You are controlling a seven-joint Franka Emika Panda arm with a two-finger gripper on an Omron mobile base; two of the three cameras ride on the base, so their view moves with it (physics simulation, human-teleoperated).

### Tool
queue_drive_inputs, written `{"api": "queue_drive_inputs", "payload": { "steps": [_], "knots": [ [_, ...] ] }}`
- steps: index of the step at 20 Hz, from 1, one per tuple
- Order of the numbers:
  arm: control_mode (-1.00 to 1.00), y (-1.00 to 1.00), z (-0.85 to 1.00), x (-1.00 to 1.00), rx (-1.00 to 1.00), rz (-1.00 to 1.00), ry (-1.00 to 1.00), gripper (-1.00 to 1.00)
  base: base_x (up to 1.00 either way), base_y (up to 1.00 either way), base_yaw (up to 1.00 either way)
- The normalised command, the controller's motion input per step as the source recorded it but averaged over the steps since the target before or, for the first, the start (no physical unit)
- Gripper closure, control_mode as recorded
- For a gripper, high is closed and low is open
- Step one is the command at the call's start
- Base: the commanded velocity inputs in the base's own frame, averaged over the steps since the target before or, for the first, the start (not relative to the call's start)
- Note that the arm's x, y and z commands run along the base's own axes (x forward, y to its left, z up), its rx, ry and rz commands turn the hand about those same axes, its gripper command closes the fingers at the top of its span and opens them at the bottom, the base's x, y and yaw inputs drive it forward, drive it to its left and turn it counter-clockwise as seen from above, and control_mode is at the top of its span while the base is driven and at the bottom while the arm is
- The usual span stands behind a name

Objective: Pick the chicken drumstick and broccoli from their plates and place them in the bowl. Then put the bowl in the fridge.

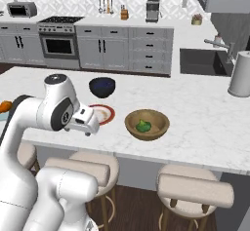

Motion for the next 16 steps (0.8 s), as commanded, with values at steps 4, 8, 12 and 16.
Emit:
{"api": "queue_drive_inputs", "payload": {
  "steps": [4, 8, 12, 16],
  "knots": [
    [-1.00, 0.00, 0.00, 0.00, 0.00, 0.00, 0.00, -1.00, 0.00, 0.00, 0.00],
    [1.00, 0.21, 0.00, -0.04, 0.00, 0.00, 0.00, -1.00, -0.10, 0.23, 0.01],
    [1.00, 0.00, 0.00, 0.00, 0.00, 0.00, 0.00, -1.00, -0.06, 1.00, 0.00],
    [1.00, 0.00, 0.00, 0.00, 0.00, 0.00, 0.00, -1.00, 0.00, 1.00, 0.00]
  ]
}}
